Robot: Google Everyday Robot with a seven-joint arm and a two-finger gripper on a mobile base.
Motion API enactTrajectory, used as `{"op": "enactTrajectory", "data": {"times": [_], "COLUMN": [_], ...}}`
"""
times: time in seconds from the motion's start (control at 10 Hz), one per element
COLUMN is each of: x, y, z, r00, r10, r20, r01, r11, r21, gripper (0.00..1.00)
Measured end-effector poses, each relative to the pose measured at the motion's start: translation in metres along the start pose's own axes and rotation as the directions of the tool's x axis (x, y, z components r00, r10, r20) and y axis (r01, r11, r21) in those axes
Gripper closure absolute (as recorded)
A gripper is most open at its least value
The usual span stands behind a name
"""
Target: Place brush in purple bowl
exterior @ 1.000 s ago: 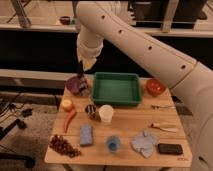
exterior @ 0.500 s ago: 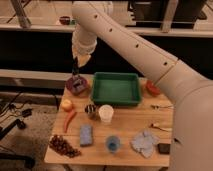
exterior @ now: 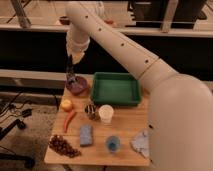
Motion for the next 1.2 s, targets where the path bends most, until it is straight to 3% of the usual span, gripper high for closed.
{"op": "enactTrajectory", "data": {"times": [0.5, 1.2], "x": [0.005, 0.016], "y": [-0.031, -0.042], "z": [0.032, 0.073], "r00": [0.999, 0.999], "r10": [-0.037, -0.048], "r20": [0.014, 0.025], "r01": [0.037, 0.048], "r11": [0.999, 0.999], "r21": [0.016, 0.013], "gripper": [0.90, 0.90]}}
